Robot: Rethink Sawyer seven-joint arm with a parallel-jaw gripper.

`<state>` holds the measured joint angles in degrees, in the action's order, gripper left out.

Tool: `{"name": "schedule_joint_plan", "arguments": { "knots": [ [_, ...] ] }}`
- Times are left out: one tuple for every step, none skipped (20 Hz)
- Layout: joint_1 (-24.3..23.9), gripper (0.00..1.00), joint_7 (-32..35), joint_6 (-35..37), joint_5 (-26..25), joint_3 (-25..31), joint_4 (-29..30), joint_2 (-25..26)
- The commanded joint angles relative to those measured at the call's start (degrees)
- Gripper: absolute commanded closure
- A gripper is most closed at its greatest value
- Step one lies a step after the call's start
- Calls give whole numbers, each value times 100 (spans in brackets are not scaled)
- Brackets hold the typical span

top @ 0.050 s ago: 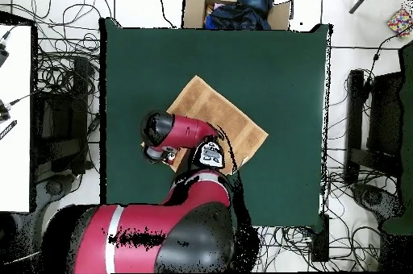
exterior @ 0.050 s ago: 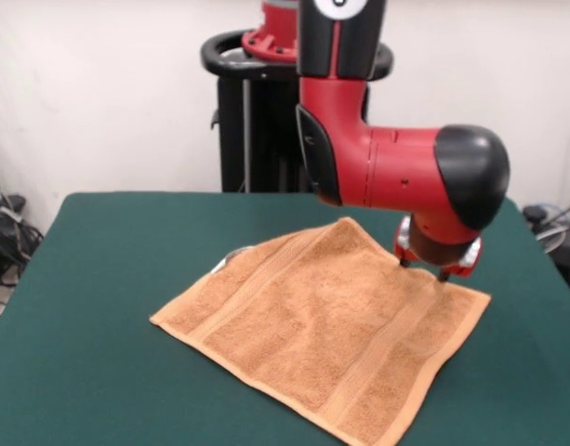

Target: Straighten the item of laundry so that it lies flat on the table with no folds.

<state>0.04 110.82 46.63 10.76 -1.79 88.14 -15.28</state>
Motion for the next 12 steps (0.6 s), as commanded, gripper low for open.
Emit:
{"name": "schedule_joint_plan", "arguments": {
  "knots": [
    [-268,0,882,-1449,428,675,-70,85],
    [-332,0,780,-1281,459,754,-102,69],
    [-339,0,748,-1264,457,789,-172,93],
    [-315,0,749,-1152,423,754,-308,100],
    [-307,0,750,-1223,384,737,-422,137],
    [-342,0,691,-1351,328,751,-518,157],
    [-378,0,632,-1480,272,765,-614,177],
    [-433,0,484,-1618,156,772,-779,220],
    [-480,0,417,-1882,93,815,-844,254],
    [-494,0,391,-2030,29,818,-861,234],
    [-507,0,365,-2178,-35,821,-879,215],
    [-411,0,435,-2325,-170,673,-895,122]
  ]
}}
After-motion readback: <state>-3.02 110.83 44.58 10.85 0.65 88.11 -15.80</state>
